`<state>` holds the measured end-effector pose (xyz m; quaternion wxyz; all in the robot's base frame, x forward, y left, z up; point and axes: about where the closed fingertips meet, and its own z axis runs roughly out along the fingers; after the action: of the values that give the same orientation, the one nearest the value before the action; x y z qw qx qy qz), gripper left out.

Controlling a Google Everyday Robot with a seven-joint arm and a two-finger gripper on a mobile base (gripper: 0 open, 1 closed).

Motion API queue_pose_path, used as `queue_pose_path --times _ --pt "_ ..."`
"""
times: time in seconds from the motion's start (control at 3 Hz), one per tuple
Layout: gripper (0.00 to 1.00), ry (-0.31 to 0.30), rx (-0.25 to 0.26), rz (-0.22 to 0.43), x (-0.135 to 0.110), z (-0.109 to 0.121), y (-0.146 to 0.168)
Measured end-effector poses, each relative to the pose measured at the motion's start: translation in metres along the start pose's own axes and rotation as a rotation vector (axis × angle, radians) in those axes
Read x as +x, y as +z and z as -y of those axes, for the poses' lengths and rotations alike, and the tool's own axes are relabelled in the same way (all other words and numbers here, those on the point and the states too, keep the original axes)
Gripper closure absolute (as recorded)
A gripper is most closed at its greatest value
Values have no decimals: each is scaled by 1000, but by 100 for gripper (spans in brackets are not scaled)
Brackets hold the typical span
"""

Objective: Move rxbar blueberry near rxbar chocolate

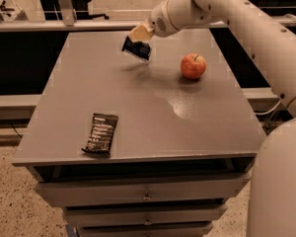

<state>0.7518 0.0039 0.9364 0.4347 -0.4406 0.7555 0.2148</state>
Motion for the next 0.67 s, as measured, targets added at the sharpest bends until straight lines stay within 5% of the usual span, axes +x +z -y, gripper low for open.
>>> queue_pose_path --times 0.67 --pt "100 24 -103 -1 12 -57 -42"
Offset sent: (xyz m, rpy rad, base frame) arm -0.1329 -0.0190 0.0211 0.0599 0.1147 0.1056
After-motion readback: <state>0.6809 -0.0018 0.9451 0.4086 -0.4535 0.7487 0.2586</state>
